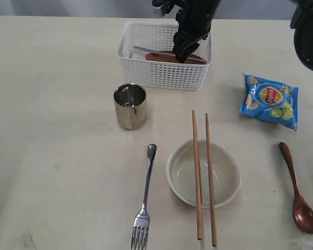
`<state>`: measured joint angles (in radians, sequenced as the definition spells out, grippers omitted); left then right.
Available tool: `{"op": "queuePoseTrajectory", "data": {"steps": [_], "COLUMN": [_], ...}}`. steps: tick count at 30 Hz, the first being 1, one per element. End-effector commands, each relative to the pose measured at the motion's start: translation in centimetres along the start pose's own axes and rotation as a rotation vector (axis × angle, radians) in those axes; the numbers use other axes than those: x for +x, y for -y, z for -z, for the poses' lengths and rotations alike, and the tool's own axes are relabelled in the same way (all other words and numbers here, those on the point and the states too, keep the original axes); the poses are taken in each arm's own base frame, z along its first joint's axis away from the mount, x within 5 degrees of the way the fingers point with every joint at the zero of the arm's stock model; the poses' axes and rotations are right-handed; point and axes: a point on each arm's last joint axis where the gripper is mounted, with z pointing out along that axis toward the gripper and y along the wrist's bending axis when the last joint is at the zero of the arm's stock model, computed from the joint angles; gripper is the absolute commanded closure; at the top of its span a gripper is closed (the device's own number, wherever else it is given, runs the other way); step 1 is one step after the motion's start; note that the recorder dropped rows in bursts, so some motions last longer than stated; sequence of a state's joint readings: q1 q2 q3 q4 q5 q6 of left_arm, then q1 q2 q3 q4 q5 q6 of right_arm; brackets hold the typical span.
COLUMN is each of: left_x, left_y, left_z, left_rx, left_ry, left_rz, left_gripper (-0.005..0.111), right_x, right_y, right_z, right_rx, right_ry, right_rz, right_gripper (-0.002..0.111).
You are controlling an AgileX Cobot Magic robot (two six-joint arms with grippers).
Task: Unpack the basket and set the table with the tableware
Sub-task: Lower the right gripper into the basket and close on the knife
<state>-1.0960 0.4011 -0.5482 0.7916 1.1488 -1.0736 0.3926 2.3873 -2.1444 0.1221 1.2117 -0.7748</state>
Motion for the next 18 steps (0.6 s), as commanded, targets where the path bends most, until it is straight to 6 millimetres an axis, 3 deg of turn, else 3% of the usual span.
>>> {"op": "queuePoseTrajectory", "data": {"steps": [1, 6, 15, 18], "left_x": [0.1, 0.1, 0.1, 0.1], "left_y": [-0.1, -0.1, -0.1, -0.1], "left_z": [0.0, 0.0, 0.0, 0.0], "left_rx": [-0.005, -0.005, -0.005, -0.005], "left_ry": [0.005, 0.005, 0.005, 0.005], "left_rz": [-0.008, -0.008, -0.008, -0.008], "left_gripper": [0.107, 0.107, 0.107, 0.107], "right_x": [-0.2, -0.2, -0.4, -0.3], "right_y": [0.4, 0.6, 1.0, 1.1], "right_z": [-1.0, -2.3, -2.7, -2.8], "right_rx": [0.021, 0.025, 0.057, 0.068], "right_ry": [0.028, 0.030, 0.057, 0.045], "right_rz": [0.008, 0.005, 0.000, -0.004], "right_gripper": [0.065, 0.065, 0.065, 0.077]}}
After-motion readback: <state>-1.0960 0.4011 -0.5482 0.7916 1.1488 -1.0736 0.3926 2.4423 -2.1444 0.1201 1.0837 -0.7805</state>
